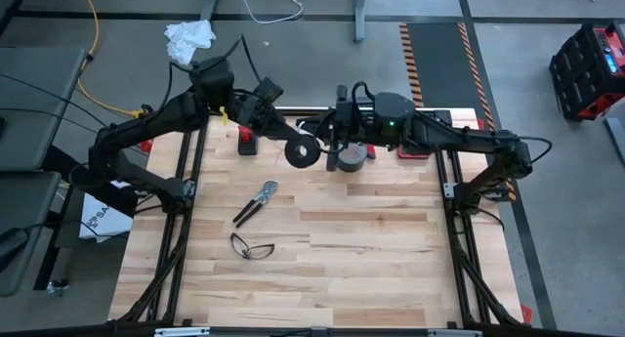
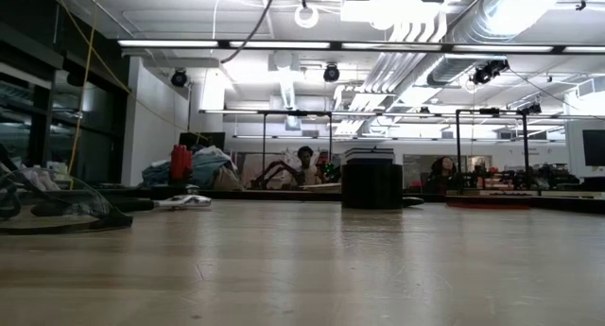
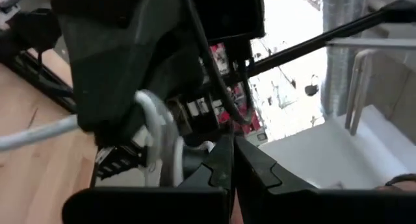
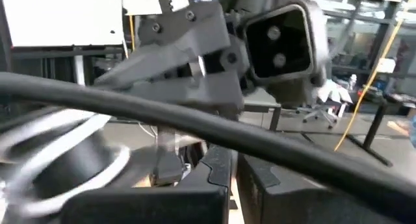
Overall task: Coil cords
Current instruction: Coil the white wire onto the black spool
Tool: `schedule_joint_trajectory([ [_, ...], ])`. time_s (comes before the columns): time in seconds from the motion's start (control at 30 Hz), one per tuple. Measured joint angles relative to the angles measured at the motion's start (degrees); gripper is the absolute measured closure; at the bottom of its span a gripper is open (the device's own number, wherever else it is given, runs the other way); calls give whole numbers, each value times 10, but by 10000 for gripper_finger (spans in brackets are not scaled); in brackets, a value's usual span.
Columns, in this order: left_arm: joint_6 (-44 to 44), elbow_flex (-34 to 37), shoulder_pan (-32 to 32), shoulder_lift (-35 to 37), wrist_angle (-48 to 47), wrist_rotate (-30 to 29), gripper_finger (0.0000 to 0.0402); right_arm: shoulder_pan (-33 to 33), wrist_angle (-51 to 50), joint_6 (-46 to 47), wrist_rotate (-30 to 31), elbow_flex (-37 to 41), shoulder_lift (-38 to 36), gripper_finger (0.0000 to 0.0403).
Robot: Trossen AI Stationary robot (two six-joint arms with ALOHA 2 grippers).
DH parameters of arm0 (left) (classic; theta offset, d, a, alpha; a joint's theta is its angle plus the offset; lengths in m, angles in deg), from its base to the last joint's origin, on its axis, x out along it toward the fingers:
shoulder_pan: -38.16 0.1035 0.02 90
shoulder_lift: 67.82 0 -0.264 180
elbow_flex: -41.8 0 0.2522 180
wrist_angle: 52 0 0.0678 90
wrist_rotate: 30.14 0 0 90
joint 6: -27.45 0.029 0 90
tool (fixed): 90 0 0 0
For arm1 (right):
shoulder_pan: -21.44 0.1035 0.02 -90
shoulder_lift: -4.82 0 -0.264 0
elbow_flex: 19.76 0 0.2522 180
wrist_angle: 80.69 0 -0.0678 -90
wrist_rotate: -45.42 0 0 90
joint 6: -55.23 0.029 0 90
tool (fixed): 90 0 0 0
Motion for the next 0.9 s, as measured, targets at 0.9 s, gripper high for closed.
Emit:
schedule_joint_trajectory([
  [0.9,156,0,42,18,-128,-15,402,-43,-29,-8,-18,1,-16,403],
])
